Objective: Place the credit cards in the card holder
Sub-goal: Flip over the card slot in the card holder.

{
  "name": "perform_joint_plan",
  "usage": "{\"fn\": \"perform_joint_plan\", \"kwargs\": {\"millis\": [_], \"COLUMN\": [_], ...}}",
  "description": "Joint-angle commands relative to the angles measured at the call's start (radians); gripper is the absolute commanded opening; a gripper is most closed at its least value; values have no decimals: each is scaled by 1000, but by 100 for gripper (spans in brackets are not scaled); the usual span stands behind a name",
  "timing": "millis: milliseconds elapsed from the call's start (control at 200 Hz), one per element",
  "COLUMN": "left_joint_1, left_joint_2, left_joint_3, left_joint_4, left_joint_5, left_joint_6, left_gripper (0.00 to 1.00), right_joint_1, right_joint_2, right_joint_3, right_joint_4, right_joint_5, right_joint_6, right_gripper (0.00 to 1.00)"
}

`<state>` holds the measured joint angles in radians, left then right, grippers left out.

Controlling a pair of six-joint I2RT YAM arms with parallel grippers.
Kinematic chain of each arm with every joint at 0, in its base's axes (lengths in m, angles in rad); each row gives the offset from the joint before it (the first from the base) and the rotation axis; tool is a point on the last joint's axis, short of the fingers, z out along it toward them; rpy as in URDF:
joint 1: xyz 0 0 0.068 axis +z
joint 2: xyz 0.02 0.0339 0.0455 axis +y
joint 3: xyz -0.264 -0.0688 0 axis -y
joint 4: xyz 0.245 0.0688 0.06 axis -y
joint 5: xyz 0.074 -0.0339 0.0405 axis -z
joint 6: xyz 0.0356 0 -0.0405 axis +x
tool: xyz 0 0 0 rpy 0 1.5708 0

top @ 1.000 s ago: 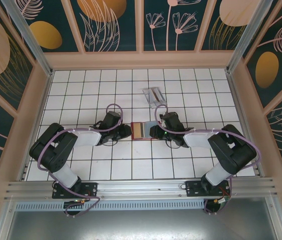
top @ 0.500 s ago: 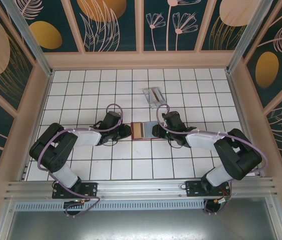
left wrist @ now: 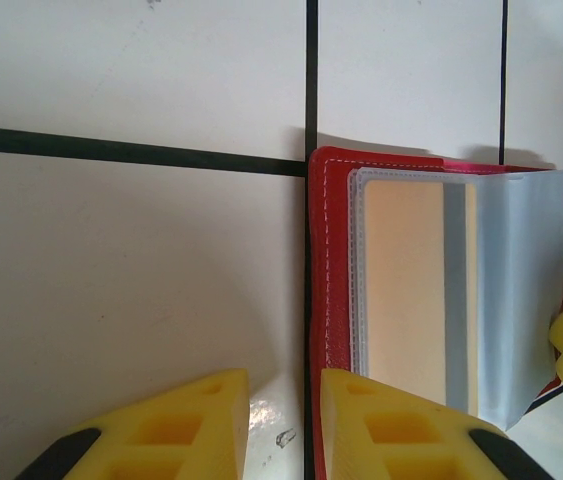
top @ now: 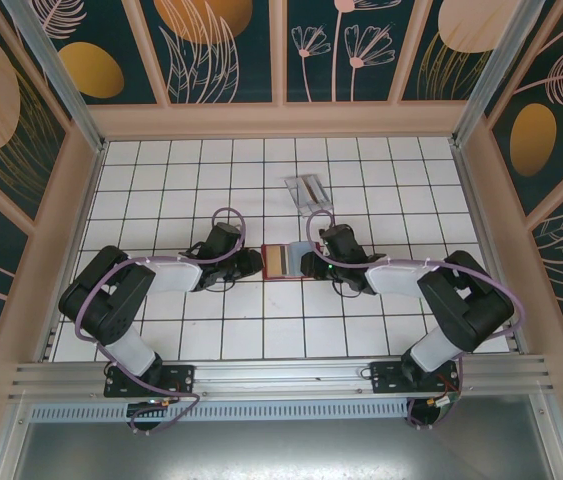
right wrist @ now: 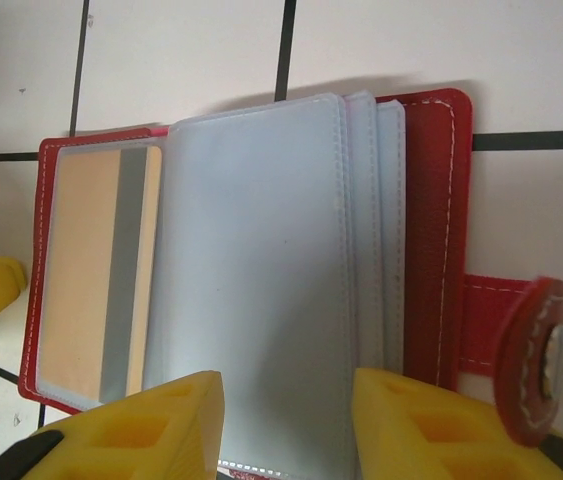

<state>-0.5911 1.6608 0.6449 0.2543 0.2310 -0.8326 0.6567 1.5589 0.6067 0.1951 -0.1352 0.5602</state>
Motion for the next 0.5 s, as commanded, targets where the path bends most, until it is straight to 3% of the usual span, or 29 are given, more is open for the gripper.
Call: {"fn": "perform_joint_plan", "kwargs": {"millis": [0, 180, 495], "left_joint_1": [-7, -6, -7], "left_joint_2": [1, 7, 31], "left_joint_3": [-28, -24, -26], "left_joint_4": [26, 26, 47], "left_joint_5": [10, 16, 35], "left_joint_6": [-15, -13, -8], "left_gripper": [27, 27, 26], "right_joint_1": [13, 18, 4], "right_joint_2": [21, 11, 16], "right_joint_3": [12, 15, -14], "right_joint_4": [10, 34, 130], "right_joint_5": [-31, -47, -117], "right_joint_6": [17, 10, 60], "right_gripper": [40, 29, 32]}}
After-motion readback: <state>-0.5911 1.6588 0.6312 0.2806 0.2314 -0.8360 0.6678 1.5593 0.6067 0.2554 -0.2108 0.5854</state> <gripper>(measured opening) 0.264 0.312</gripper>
